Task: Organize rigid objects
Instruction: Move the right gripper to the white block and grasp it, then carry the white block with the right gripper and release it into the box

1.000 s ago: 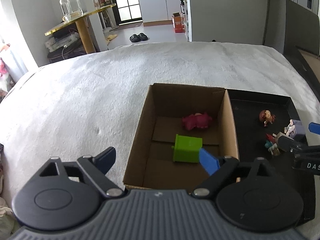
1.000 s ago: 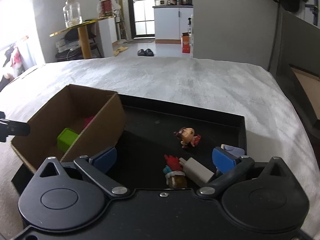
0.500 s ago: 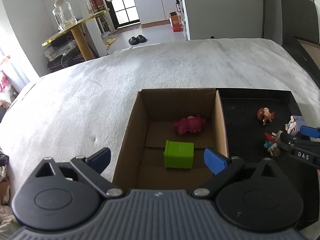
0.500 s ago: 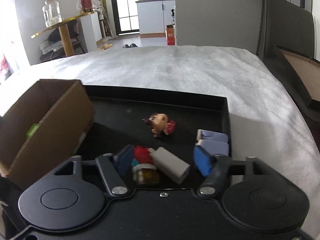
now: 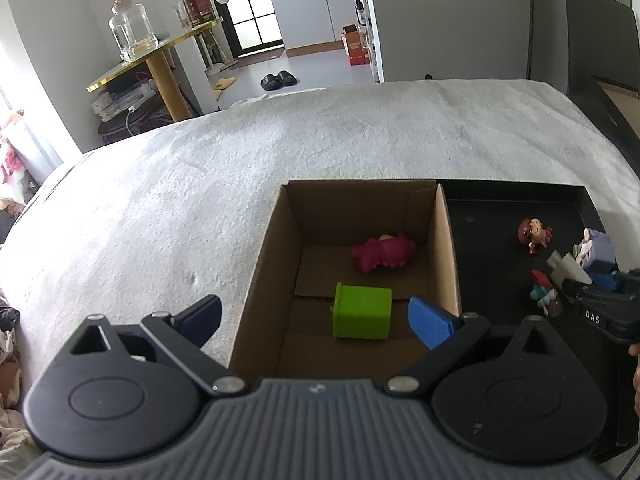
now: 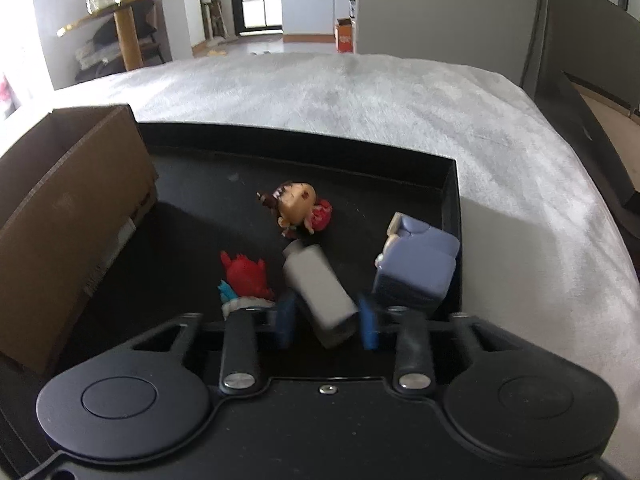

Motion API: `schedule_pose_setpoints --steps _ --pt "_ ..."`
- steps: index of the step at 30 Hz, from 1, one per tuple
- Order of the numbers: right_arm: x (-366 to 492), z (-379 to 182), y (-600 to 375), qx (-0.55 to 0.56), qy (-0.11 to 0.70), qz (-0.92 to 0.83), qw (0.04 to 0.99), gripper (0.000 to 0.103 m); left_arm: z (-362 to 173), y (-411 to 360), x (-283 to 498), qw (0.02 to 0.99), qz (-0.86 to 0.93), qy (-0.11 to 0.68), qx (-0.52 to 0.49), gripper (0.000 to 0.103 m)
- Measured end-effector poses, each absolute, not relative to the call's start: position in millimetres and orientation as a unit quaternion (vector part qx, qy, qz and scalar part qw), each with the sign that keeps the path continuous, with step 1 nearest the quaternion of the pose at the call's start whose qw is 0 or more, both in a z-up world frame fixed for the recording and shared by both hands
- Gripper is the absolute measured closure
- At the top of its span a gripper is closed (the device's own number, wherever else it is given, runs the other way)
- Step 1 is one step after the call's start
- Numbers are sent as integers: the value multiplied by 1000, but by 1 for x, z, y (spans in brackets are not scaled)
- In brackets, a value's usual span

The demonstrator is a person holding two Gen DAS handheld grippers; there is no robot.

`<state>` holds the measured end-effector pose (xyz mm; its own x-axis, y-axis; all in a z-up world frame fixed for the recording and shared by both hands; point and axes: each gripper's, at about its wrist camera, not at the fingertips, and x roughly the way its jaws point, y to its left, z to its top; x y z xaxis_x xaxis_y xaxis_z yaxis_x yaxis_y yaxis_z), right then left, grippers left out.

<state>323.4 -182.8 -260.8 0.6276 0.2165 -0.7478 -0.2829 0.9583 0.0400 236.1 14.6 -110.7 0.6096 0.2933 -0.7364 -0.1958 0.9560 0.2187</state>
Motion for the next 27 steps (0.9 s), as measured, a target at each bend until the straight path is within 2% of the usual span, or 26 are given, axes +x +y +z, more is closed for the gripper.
schedule_pose_setpoints --steps 27 --pt "309 -171 -141 -75 345 154 923 82 -120 85 212 901 124 415 -33 4"
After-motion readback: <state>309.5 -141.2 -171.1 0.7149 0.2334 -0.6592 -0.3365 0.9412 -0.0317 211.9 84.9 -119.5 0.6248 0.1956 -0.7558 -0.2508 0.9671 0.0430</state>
